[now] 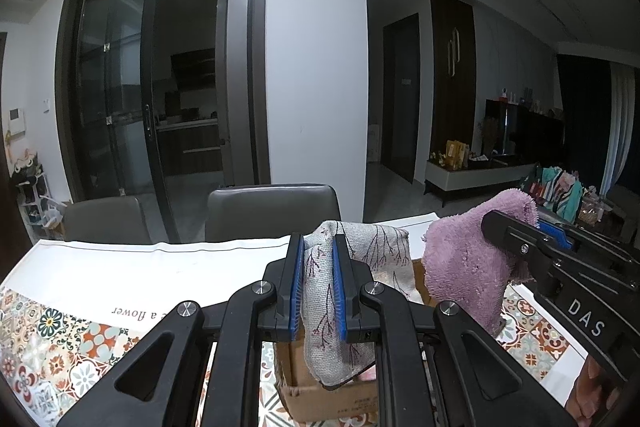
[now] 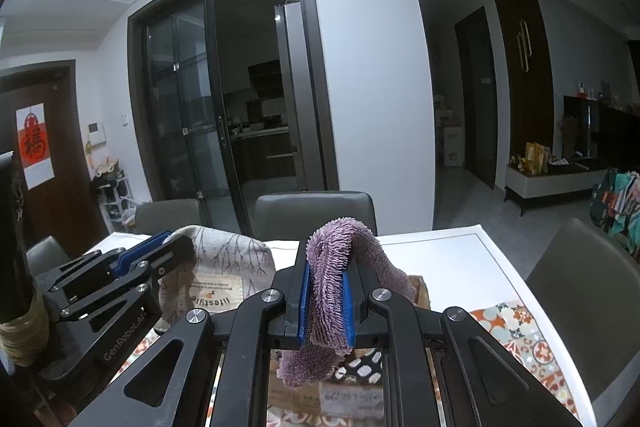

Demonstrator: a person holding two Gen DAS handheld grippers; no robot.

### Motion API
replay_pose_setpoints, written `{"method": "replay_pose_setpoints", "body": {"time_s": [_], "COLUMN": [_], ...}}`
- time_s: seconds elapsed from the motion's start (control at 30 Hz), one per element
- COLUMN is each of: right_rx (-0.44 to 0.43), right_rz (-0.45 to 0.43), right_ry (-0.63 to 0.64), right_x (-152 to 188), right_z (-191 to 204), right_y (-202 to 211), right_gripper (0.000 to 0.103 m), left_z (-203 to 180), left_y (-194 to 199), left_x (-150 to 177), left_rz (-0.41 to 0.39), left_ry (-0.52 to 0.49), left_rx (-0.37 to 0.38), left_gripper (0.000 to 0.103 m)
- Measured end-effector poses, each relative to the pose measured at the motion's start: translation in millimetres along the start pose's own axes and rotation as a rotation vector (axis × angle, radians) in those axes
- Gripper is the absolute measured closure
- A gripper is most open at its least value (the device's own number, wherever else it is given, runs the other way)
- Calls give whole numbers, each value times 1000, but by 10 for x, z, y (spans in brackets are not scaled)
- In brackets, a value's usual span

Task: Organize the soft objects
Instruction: 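Carry the grey pouch with the left gripper while the right gripper carries the mauve cloth over the box, then open the left gripper into the box while the right gripper releases the mauve cloth inside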

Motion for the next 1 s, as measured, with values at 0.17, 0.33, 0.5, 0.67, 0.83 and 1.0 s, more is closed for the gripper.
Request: {"method": "replay_pose_setpoints", "body": {"time_s": [0.17, 0.33, 0.5, 0.67, 0.83, 1.0], "right_rx": [-1, 2, 9, 8, 11, 23], "right_rz": [37, 81, 135, 194, 250, 313], "right_ry": [-5, -4, 6, -20, -40, -42], "right_x": [40, 101, 197, 319, 447, 569], "right_z": [-82, -168, -253, -388, -482, -544], "right_y": [-232, -453, -654, -799, -909, -995], "right_gripper": [88, 88, 88, 88, 88, 88], "left_z": [-17, -69, -115, -175, -252, -320], "left_y": [-221, -427, -617, -759, -875, -981], "left_x": [43, 85, 171, 288, 425, 536], "left_rz": [28, 69, 119, 173, 224, 273], "left_ry": [-7, -26, -45, -50, -76, -92], "left_rx": [1, 8, 19, 43, 53, 63], "left_gripper": [88, 88, 88, 88, 88, 88]}}
Point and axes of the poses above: each gripper's, at about its wrist camera, not at the fingertips, and y roughly against the way its jaws point, z to its left, x to its underside, the point moved 1 cm from there along -y, roughly the way its jaws point, and after that the axes turned 8 degrees about -y, right-handed, at the moved point
